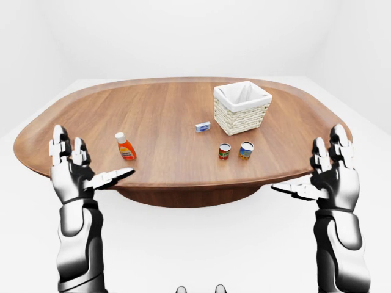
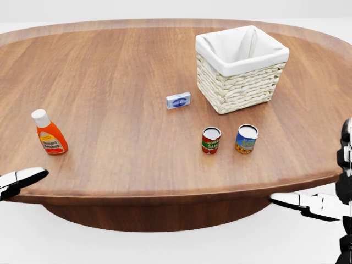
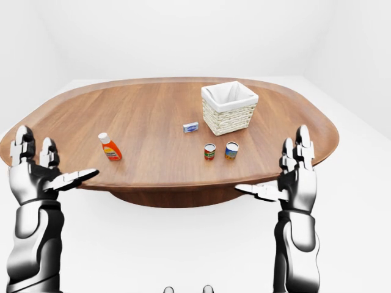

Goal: Pick up the tomato sauce, and put it in the basket.

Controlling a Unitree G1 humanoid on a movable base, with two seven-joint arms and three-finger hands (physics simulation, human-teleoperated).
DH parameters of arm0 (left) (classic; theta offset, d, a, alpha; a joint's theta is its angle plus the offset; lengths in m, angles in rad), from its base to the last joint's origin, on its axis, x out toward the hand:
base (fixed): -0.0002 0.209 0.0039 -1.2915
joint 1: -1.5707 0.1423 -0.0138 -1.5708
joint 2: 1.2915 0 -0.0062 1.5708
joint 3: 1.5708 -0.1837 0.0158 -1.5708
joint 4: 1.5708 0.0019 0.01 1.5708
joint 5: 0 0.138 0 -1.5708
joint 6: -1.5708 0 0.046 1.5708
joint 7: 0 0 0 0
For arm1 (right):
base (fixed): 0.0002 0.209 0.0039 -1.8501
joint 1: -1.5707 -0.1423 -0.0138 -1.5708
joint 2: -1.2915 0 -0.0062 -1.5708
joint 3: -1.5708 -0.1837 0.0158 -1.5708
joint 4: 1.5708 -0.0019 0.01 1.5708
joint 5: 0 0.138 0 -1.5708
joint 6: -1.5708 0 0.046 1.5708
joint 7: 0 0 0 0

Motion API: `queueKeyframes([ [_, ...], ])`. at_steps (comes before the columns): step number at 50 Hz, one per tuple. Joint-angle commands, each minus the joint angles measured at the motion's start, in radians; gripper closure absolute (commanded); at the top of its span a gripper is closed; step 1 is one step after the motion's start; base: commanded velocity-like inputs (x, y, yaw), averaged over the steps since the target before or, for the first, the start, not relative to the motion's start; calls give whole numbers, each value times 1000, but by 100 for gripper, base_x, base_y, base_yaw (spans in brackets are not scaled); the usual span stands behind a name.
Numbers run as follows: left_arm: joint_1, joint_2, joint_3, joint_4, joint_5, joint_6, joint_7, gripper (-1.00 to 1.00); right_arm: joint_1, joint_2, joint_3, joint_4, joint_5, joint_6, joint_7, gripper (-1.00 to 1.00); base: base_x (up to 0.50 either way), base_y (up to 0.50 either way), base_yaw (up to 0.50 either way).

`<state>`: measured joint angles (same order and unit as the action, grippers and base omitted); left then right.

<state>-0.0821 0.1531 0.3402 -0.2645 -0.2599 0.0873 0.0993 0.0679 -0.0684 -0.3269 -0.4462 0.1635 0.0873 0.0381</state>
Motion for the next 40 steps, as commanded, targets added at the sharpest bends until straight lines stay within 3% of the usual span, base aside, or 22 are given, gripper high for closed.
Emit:
queueKeyframes([
  [1,-30,105,193,-126,-171,0,97,-100,14,-25,-193,-181,109,0,7,-100,0,0,0],
  [9,-37,138,235,-103,-212,0,137,-100,4,-48,-289,-232,186,0,-7,-100,0,0,0],
  [25,-43,141,208,-51,-199,0,147,-100,-10,-67,-278,-177,198,0,-11,-100,0,0,0],
  [40,-31,136,213,-79,-200,0,149,-100,-3,-67,-270,-145,202,0,-6,-100,0,-26,0],
])
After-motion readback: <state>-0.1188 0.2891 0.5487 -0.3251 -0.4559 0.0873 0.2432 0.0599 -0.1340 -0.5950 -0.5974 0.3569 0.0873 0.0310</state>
